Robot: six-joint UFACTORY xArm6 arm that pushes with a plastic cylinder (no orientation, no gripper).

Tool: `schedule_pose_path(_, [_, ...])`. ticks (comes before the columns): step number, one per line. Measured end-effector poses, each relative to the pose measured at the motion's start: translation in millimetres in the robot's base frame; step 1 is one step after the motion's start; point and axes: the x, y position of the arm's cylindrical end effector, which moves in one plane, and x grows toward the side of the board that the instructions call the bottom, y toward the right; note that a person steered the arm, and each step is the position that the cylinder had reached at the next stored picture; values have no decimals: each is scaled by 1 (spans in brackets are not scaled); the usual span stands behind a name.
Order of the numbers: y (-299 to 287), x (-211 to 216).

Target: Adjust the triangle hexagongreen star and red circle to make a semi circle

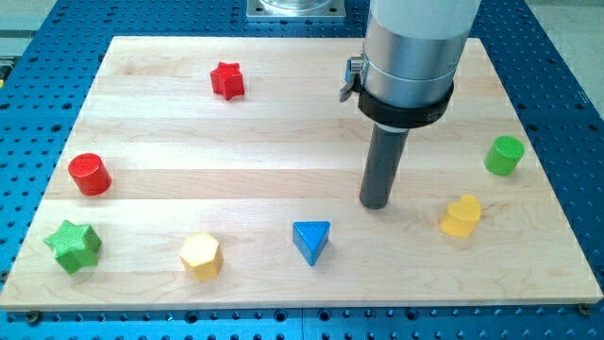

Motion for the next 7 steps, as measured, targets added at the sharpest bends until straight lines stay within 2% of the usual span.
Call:
schedule_pose_path(2, [-6, -23])
schedule_pose_path(6, [-11, -30])
schedule_pose_path(7, [-75, -18])
